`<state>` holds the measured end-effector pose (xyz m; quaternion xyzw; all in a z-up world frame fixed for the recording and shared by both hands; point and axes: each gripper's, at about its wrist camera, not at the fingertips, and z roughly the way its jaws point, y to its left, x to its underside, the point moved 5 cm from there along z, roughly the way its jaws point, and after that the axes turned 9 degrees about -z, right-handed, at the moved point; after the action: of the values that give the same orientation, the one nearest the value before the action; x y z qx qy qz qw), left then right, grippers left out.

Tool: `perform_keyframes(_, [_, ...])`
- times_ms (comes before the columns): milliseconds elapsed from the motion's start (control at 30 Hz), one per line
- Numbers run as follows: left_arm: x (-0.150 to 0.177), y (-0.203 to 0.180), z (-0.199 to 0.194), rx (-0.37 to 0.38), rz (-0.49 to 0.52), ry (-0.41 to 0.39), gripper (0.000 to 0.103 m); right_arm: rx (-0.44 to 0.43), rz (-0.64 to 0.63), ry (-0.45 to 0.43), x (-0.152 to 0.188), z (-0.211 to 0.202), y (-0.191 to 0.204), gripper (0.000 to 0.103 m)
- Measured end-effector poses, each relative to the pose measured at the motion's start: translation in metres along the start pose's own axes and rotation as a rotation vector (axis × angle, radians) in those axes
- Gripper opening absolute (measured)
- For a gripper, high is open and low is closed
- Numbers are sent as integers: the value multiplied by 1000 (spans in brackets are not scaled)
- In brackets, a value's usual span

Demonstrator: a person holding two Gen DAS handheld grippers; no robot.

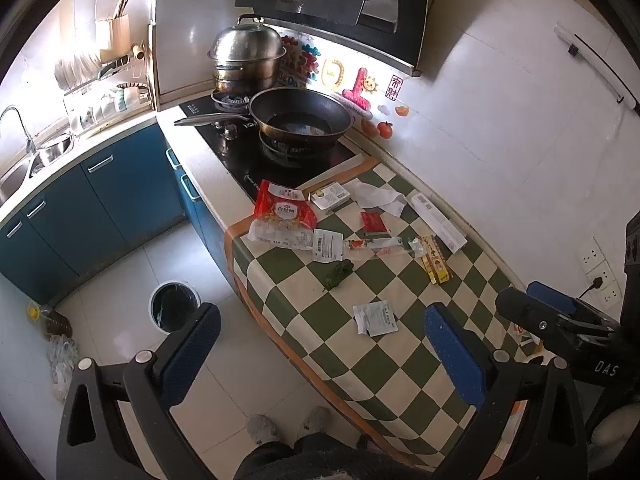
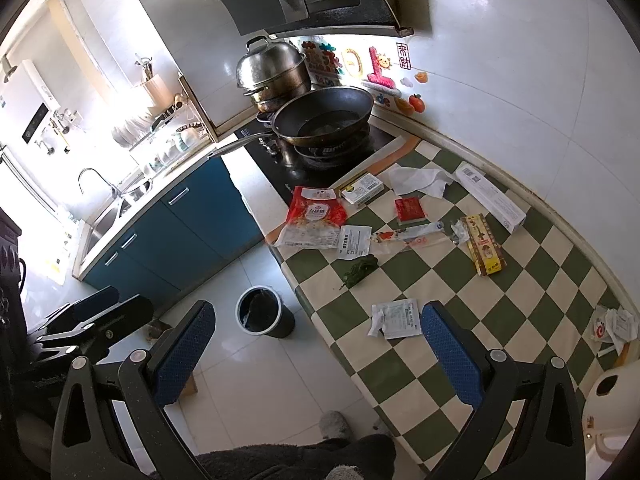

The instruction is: Collect trash

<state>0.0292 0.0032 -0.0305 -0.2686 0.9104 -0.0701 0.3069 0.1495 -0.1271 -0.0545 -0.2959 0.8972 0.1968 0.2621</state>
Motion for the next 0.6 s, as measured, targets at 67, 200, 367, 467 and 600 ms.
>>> perform_keyframes(67, [1,0,-1,2,2,-4,103,2,1,-1,0,0,-1,103])
perform_keyframes(200, [1,1,-3,6,2,-9,103,-1,3,-1,-1,0,-3,103])
perform_keyframes(367, [0,0,-3,5,2,-8,103,-2,2,-1,-2,0,-2,103])
perform_keyframes(467, [0,0,-3,6,2,-8,103,-1,3,-2,-2,-1,-2,103])
perform_keyframes(600, [-1,0,-4,8,2,-8,103,0,4,-1,-3,1,-1,103])
